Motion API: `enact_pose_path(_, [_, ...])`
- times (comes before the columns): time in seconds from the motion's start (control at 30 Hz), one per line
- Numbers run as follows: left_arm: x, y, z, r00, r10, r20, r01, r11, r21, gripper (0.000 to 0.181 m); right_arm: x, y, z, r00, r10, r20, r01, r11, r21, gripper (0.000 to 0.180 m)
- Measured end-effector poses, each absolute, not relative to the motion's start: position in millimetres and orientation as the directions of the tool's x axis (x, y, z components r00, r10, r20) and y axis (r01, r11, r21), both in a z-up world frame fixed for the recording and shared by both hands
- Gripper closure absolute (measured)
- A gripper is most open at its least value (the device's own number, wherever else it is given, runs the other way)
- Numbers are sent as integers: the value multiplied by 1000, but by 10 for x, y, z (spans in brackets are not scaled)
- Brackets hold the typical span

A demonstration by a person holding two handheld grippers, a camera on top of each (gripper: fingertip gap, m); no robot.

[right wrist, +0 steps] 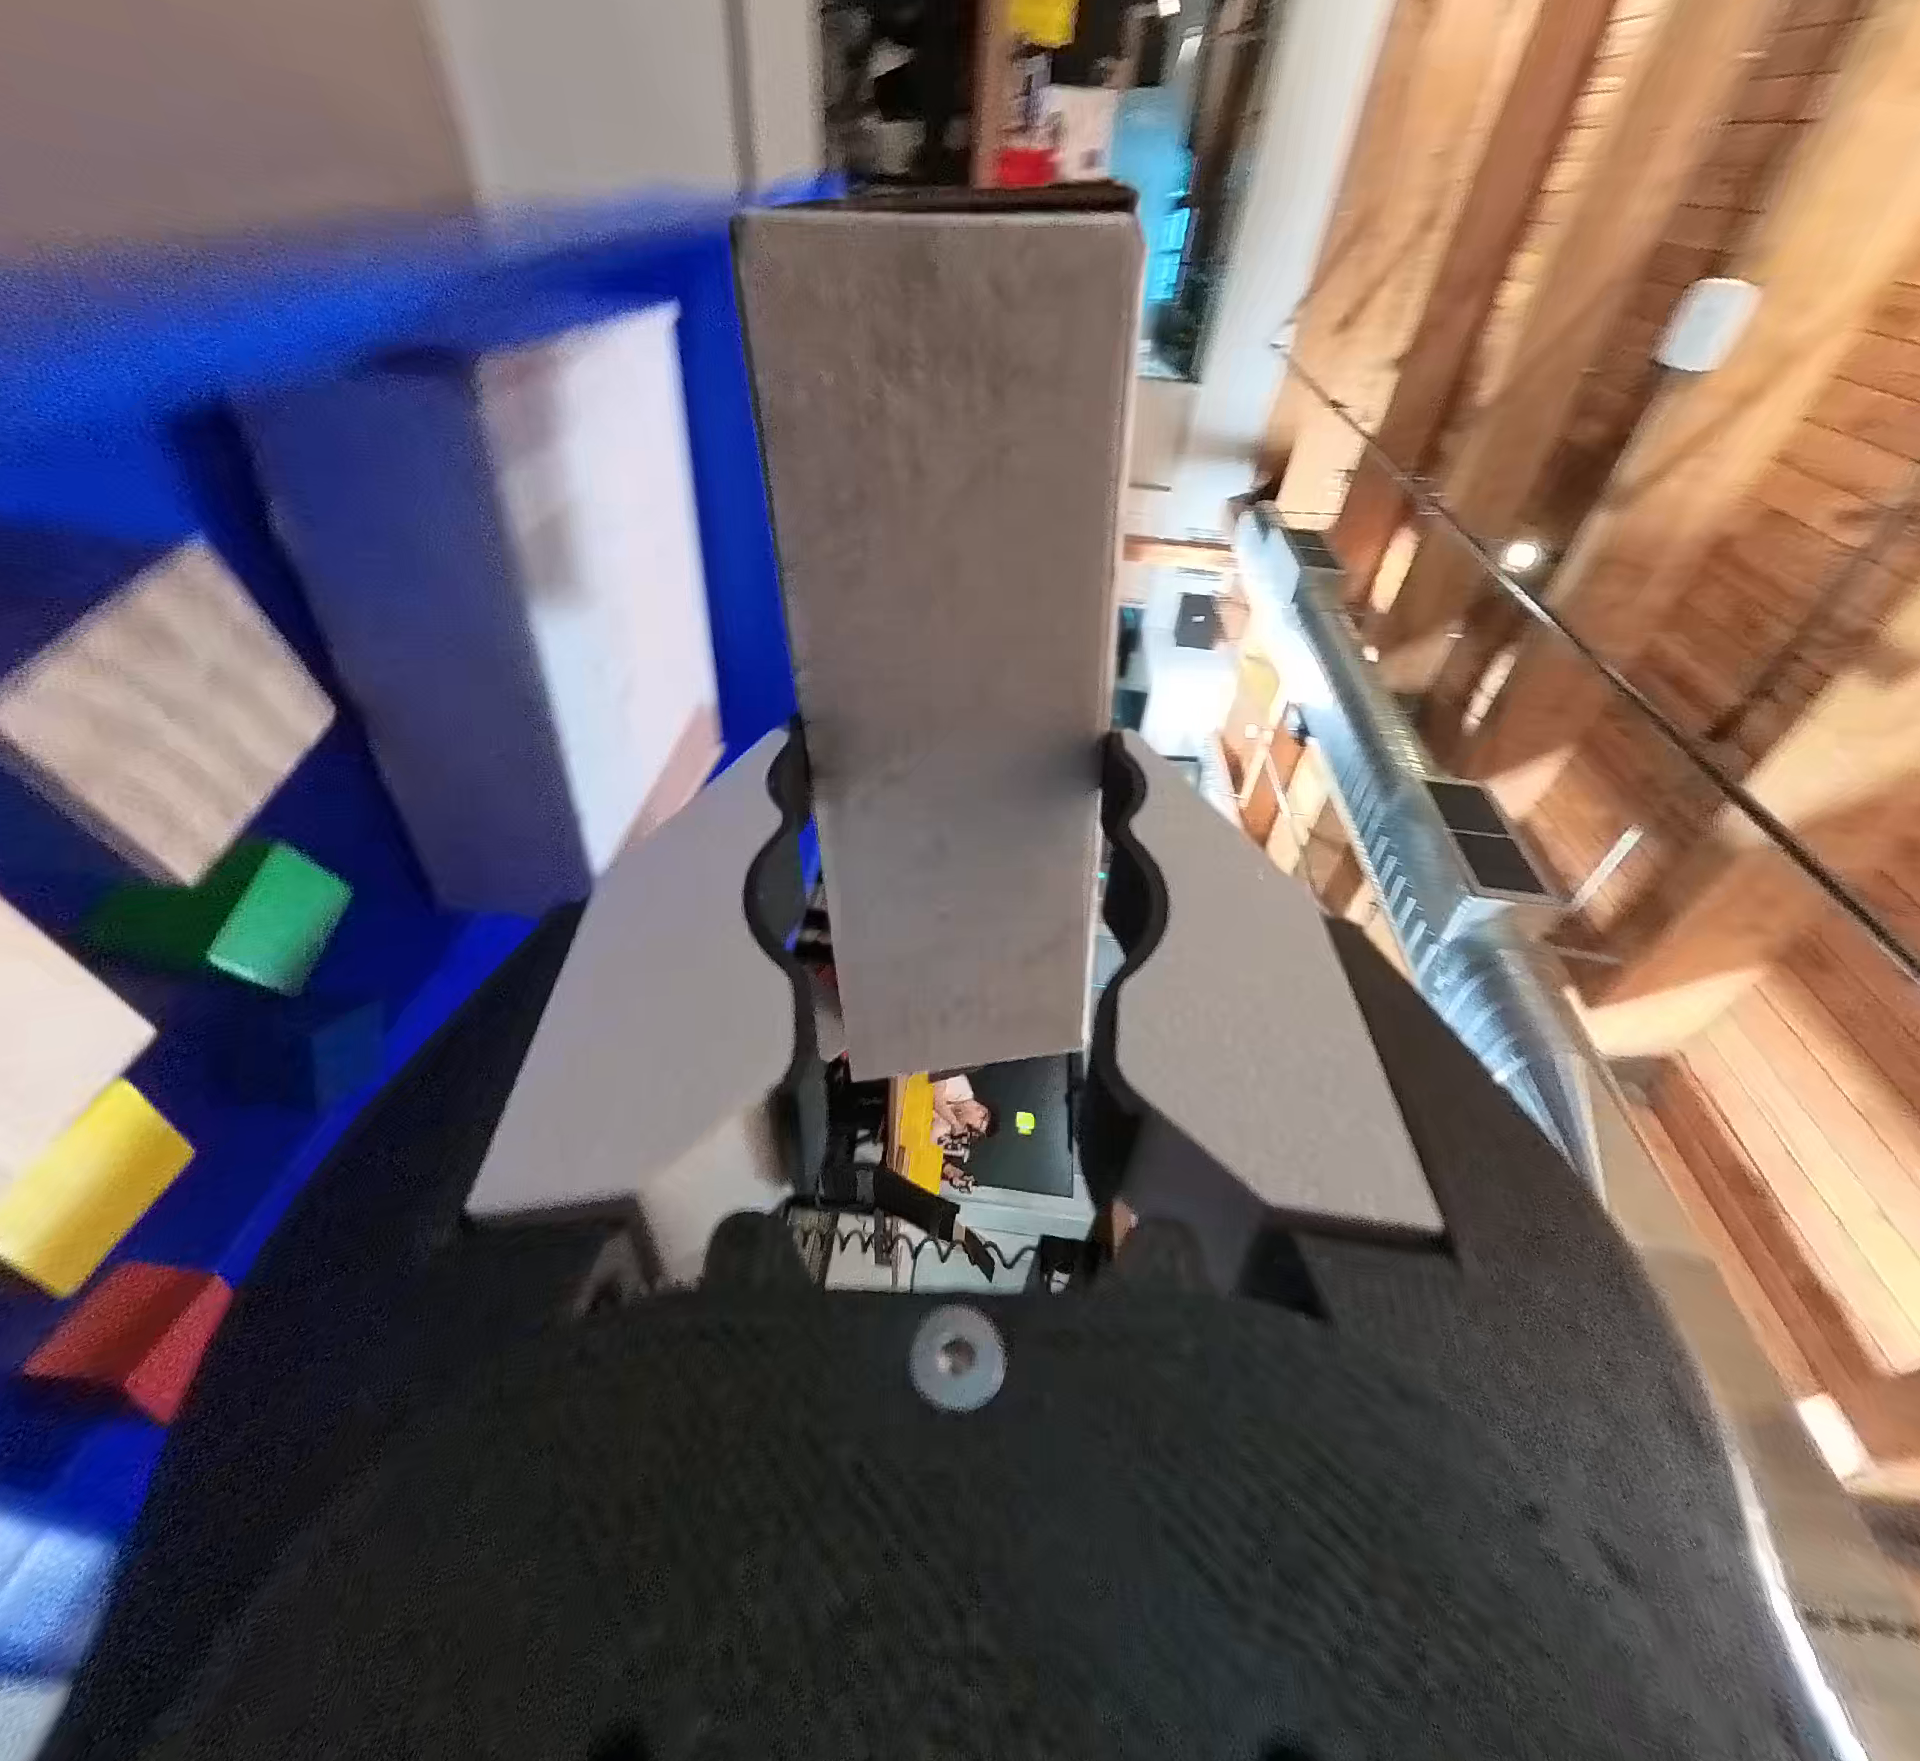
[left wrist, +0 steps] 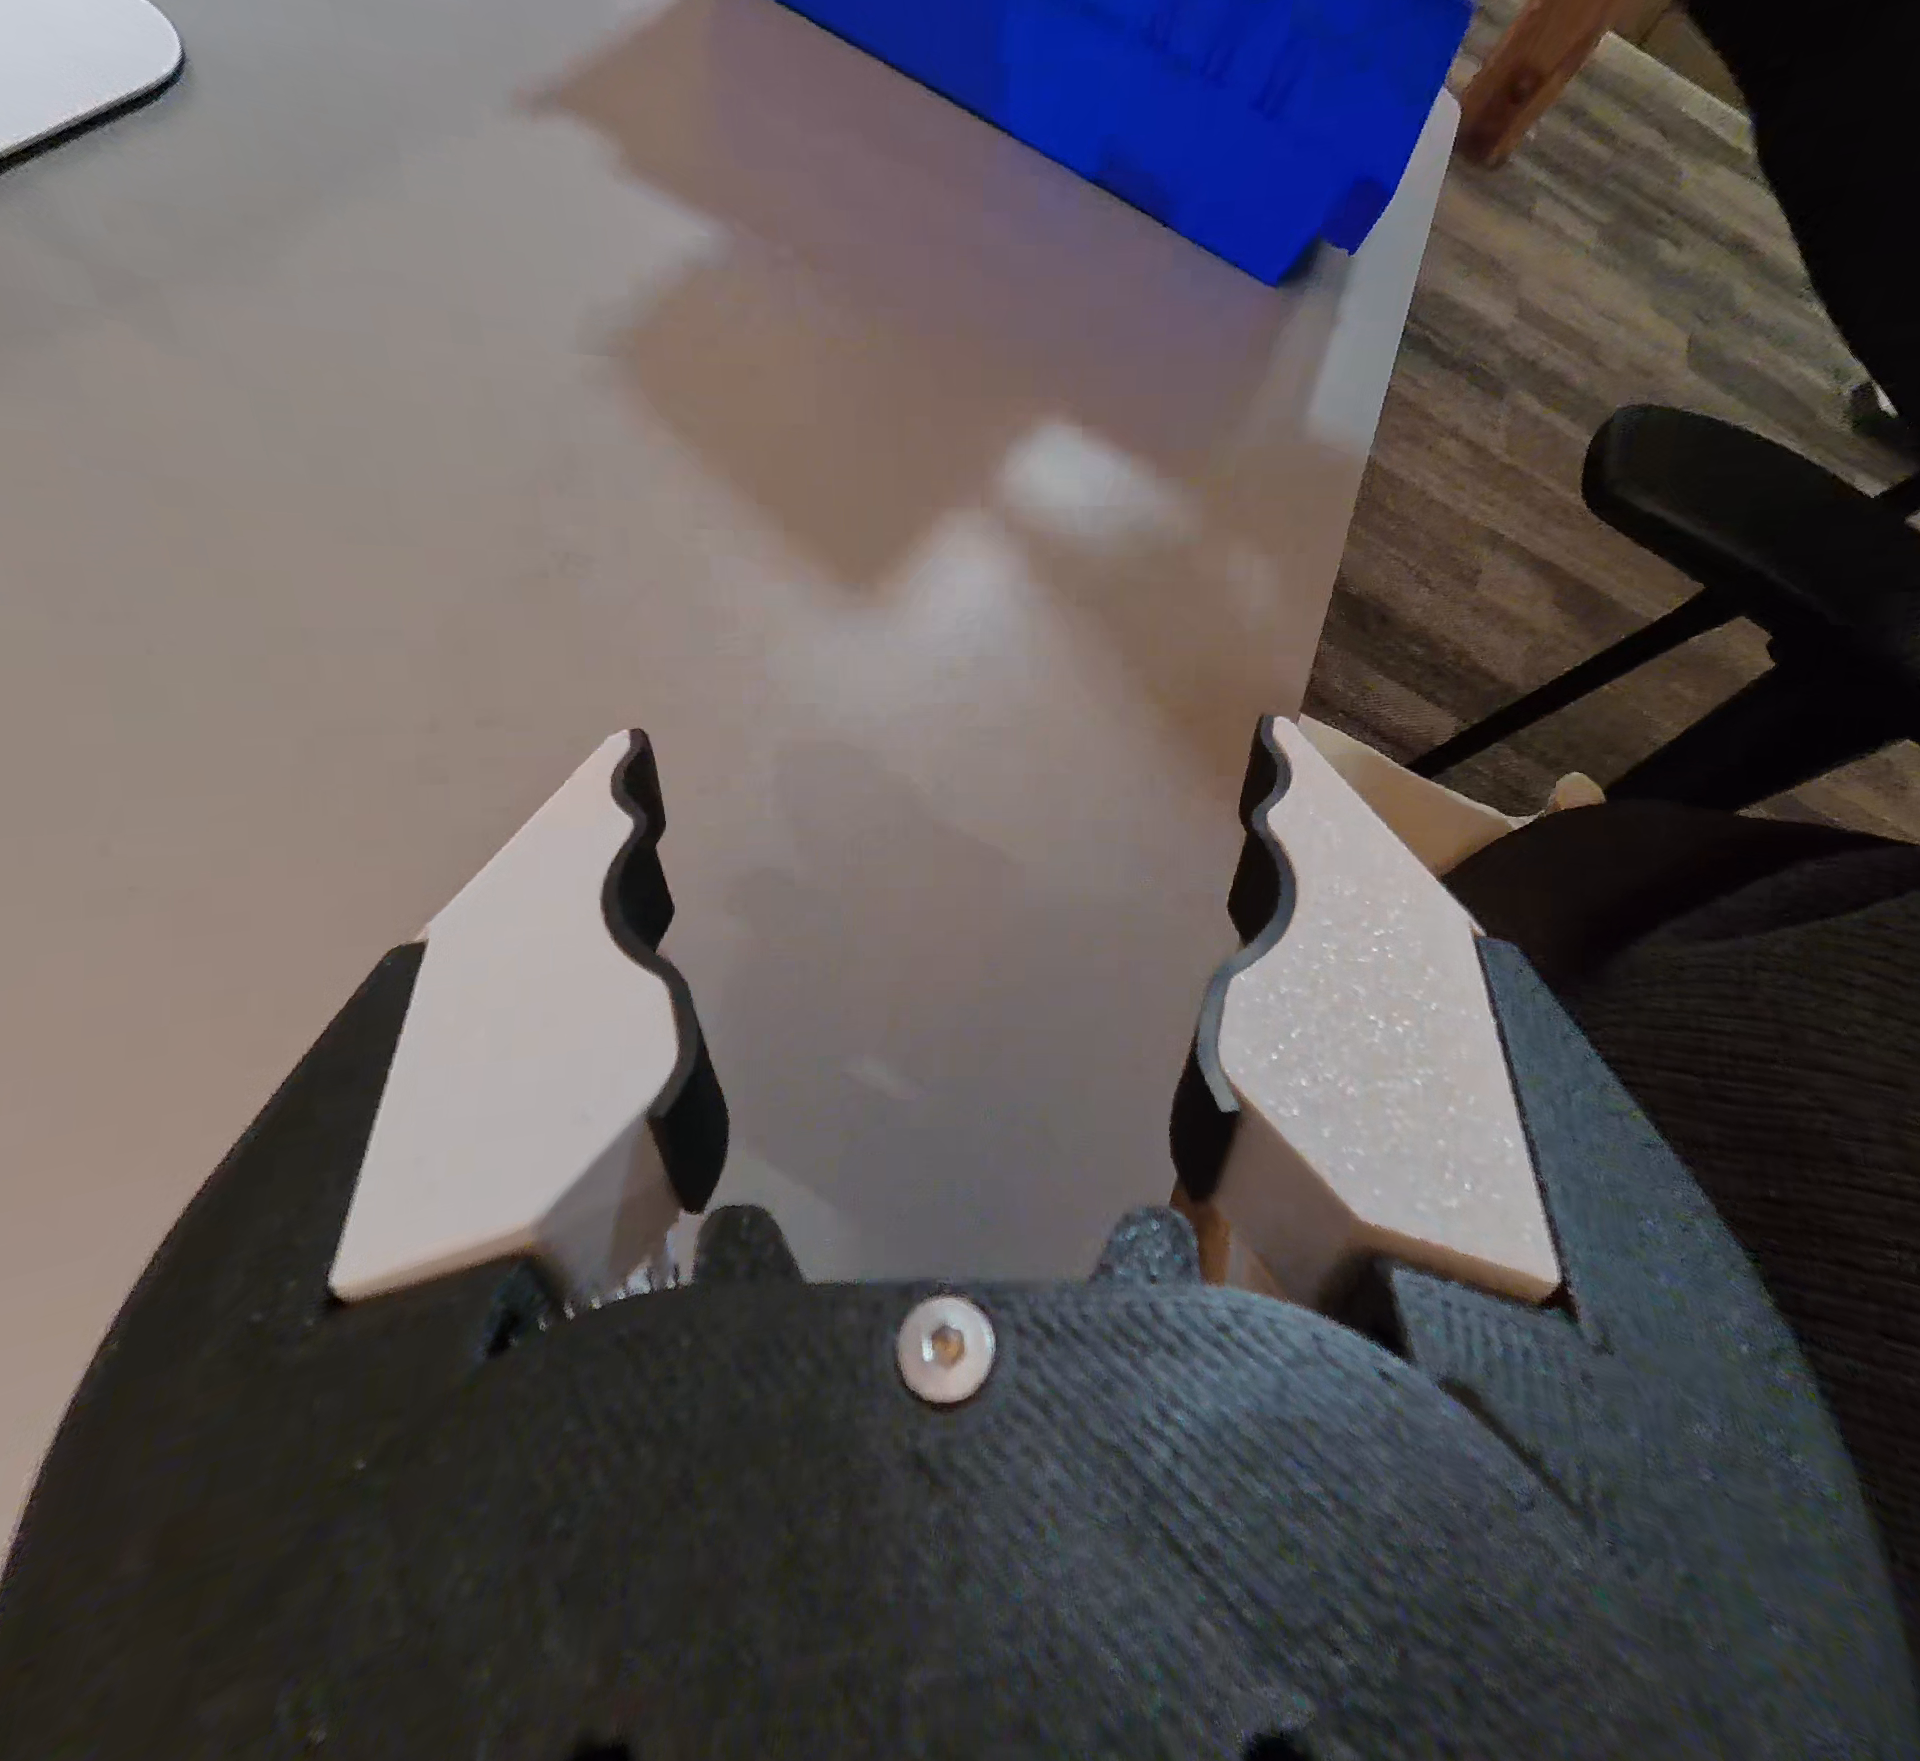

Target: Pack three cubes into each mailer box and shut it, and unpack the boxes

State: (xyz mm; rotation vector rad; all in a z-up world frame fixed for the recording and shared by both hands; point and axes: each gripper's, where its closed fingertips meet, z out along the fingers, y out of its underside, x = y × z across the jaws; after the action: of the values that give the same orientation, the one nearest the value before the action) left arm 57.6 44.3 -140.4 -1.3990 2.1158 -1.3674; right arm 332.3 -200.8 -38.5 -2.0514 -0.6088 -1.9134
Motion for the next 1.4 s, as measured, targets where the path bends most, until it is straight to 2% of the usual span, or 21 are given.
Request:
enact_pose_path(0.03, [567, 414, -1398, -511, -815, 273, -581, 93, -809, 72, 3412, -2026, -466, 46, 138, 989, 474, -875, 100, 124])
enact_pose_path(0.17, [539, 308, -1427, -525, -785, 329, -609, 76, -789, 74, 3621, -1974, -757, 79, 185, 980, 482, -867, 125, 124])
enact_pose_path(0.33, [511, 261, -1549, -534, -780, 325, -629, 110, -769, 75, 3759, -1900, -847, 155, 104, 982, 484, -875, 17, 123])
enact_pose_path(0.43, [507, 230, -1579, -536, -775, 335, -637, 111, -762, 76, 3848, -1921, -911, 176, 139, 974, 469, -882, 41, 123])
enact_pose_path(0.5, [497, 191, -1556, -536, -758, 372, -648, 87, -757, 76, 3879, -1977, -985, 218, 160, 963, 453, -890, 46, 111])
enact_pose_path(0.6, [474, 153, -1498, -534, -725, 435, -664, 41, -747, 77, 3868, -2157, -966, 281, 94, 955, 384, -923, -22, 93])
enact_pose_path(0.7, [469, 161, -1474, -536, -719, 443, -660, 30, -751, 78, 3738, -2337, -901, 320, 15, 947, 342, -934, -101, 93])
enact_pose_path(0.77, [460, 144, -1467, -541, -707, 455, -661, 24, -750, 79, 3617, -2410, -881, 341, -22, 940, 332, -933, -142, 96])
enact_pose_path(0.83, [450, 114, -1465, -545, -692, 474, -667, 15, -745, 79, 3478, -2401, -892, 377, -46, 925, 342, -921, -185, 114])
enact_pose_path(0.93, [452, 84, -1469, -551, -686, 476, -668, 20, -744, 80, 3117, -2196, -1094, 568, 11, 823, 404, -875, -267, 180])
enact_pose_path(1.0, [457, 55, -1444, -556, -682, 475, -663, 20, -748, 81, 3047, -2017, -1076, 608, -13, 794, 419, -844, -335, 180])
enact_pose_path(1.2, [447, -57, -1384, -579, -668, 467, -649, 31, -760, 82, 3310, -1695, -1196, 662, -52, 748, 374, -842, -390, 180])
enact_pose_path(1.4, [373, -109, -1416, -592, -659, 465, -650, 48, -759, 83, 3293, -1744, -1084, 655, -113, 747, 365, -818, -444, 180])
